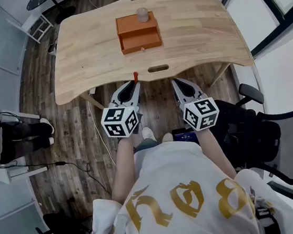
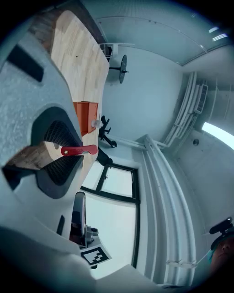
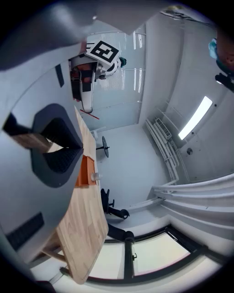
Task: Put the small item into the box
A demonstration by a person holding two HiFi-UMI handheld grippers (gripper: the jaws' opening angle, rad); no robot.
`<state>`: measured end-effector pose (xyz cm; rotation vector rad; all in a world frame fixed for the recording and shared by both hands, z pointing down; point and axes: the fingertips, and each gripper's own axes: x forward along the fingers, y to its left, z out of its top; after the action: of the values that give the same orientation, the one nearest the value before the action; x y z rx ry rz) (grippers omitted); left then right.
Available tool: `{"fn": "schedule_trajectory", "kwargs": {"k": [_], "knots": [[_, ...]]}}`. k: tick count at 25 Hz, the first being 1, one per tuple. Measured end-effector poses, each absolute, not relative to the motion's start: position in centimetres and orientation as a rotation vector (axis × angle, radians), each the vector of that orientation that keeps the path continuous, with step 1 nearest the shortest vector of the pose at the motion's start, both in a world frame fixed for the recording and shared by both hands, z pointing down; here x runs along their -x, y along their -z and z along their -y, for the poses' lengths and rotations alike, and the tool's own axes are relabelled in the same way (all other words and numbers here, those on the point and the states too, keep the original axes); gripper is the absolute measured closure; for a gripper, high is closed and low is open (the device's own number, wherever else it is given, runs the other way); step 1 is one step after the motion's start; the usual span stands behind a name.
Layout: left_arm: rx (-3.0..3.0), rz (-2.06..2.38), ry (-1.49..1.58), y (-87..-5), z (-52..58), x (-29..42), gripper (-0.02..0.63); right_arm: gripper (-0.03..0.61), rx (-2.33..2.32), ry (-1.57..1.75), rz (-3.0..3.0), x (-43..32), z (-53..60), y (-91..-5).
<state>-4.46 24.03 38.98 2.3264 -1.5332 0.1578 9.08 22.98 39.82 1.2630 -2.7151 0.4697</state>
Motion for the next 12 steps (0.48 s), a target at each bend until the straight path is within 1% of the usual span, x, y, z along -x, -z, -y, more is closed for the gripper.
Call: {"fn": "schedule_trajectory", "kwargs": {"k": [12], "knots": [[-2.342,1.524,-0.200,-39.1,-24.4,2.6,0.552,0.566,-1.287,-0.494,2.727,-11.2,-23.4,-39.6]]}}
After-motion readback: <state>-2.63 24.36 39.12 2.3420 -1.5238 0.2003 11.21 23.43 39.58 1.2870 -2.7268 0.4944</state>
